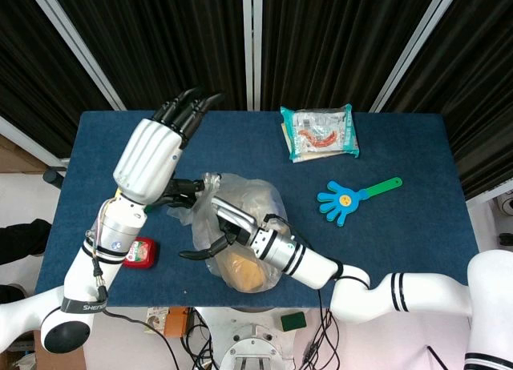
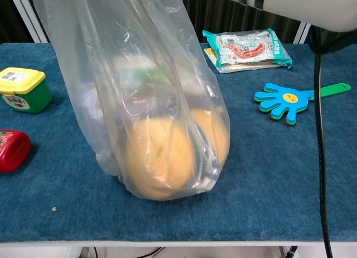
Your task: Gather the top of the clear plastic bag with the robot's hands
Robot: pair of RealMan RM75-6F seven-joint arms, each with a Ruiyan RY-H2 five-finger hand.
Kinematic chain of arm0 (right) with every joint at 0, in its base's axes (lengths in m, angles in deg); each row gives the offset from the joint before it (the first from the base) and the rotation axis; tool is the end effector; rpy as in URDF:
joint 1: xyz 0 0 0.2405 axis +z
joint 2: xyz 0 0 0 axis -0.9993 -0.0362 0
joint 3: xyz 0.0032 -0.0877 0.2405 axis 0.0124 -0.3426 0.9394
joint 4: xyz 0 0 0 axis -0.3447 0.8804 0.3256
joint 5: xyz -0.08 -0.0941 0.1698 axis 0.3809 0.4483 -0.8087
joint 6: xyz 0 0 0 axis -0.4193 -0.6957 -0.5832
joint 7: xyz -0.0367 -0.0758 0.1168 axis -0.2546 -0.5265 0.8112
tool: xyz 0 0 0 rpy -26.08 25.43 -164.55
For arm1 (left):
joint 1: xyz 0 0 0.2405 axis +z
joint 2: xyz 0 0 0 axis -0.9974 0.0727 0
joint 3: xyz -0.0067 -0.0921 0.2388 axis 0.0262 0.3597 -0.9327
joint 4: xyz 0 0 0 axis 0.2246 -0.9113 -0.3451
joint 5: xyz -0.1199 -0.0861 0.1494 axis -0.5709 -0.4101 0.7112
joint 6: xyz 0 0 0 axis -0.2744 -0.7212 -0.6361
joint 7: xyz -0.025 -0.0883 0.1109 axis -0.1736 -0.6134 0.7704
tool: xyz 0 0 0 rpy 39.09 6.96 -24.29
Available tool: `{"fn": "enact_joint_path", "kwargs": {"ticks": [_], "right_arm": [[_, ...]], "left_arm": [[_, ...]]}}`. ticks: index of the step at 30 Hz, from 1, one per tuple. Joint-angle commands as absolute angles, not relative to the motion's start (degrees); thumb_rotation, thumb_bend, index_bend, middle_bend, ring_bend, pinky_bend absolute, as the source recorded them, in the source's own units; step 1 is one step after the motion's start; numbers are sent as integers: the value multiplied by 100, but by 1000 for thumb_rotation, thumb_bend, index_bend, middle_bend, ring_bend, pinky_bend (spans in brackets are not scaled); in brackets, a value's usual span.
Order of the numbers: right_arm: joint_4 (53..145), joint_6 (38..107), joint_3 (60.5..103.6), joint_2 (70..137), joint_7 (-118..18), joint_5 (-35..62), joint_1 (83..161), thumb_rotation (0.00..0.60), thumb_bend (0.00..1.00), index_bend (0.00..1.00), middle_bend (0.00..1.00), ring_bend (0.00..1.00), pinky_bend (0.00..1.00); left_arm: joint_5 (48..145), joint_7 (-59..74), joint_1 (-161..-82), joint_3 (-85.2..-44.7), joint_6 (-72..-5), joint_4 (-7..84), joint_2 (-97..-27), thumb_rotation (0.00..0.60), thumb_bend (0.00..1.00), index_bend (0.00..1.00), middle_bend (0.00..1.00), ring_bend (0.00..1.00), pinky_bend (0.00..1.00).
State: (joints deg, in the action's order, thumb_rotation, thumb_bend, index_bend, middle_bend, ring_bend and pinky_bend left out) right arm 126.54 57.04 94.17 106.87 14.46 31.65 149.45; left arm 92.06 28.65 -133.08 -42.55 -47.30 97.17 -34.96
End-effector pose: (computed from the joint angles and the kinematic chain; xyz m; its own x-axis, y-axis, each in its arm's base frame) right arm 0.0811 -0.2985 0.0134 -0.4077 -0.8920 0.1951 -0.3930 -0.0215 -0.9193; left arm 0.0239 0.2989 0.2003 0.0490 -0.0934 0.9944 0.8189 -0.5663 -0.0935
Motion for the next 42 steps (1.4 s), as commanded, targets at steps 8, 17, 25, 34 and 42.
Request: {"fn": "enact_joint_path", "kwargs": {"ticks": [8, 17, 25, 34, 42], "right_arm": [[12712, 5653, 9433, 10671, 1406, 3138, 14951, 600, 211, 73, 143, 21, 103], [12813, 5523, 9494, 10497, 1711, 3217, 14967, 600, 212, 107, 205, 67, 172], [12747, 5489, 9547, 10476, 1931, 3251, 15016, 600, 211, 220, 266, 153, 246], [12647, 5366, 9636, 10544, 2092, 3214, 15172, 600, 212, 241, 280, 172, 266], [12669, 5431, 9740, 10484, 2291, 3265, 15200, 600, 212, 314, 326, 223, 316]], "left_arm": [[7379, 3004, -13990, -3805, -4187, 9492, -3042, 600, 50, 83, 171, 81, 202], [5186, 2837, -14582, -3740, -1926, 9087, -1649, 600, 51, 73, 170, 81, 201], [4593, 2863, -15222, -4197, -876, 8752, -1100, 600, 51, 73, 170, 81, 201], [4193, 3041, -16013, -4774, -861, 8643, -1139, 600, 51, 73, 170, 81, 201], [3647, 3152, -16554, -5374, -196, 8295, -950, 600, 51, 73, 170, 81, 198]]}}
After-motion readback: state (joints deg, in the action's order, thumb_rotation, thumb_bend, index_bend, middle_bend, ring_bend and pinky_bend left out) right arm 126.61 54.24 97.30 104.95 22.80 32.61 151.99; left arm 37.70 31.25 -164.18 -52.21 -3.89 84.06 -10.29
